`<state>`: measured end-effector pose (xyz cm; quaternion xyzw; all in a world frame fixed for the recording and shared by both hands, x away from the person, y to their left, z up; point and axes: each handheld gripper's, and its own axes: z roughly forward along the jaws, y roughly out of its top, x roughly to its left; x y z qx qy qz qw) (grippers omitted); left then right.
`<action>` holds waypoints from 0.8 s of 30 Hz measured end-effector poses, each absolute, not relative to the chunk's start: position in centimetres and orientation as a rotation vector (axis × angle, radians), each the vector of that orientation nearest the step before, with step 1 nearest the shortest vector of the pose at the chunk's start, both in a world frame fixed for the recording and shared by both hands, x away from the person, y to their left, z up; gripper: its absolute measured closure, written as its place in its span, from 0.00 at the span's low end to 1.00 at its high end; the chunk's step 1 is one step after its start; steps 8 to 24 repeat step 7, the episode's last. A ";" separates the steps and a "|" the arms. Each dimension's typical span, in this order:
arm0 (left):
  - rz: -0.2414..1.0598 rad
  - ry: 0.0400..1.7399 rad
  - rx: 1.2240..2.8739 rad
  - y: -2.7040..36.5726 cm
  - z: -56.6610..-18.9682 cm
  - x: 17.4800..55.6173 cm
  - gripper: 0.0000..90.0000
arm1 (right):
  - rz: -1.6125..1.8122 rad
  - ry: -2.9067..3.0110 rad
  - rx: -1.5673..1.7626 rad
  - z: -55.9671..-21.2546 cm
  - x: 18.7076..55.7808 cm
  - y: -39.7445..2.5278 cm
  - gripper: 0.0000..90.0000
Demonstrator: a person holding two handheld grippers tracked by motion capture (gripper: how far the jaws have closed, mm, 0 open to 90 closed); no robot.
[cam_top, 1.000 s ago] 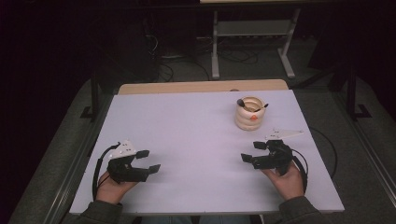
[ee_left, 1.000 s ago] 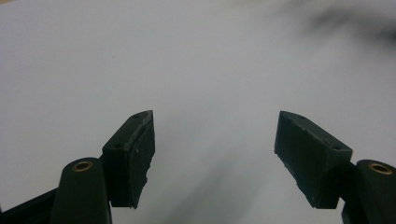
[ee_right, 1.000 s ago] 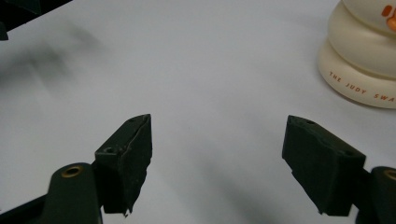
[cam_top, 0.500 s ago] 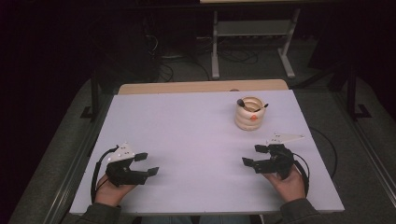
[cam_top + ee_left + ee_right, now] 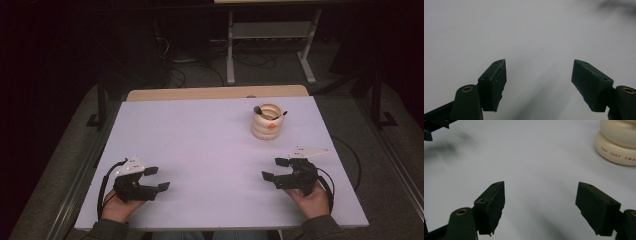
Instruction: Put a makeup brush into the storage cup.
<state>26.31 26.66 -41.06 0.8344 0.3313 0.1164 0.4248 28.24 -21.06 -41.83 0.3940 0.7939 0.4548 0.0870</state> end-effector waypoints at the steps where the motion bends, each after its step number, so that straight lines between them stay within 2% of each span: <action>1: 0.290 0.829 2.088 26.6 -41.1 26.3 0.31 | 1.353 2.366 1.170 -41.9 28.2 -21.0 0.25; 24: 0.292 0.817 2.099 26.6 -41.0 26.5 0.31 | 1.377 2.346 1.158 -41.6 28.2 -21.4 0.25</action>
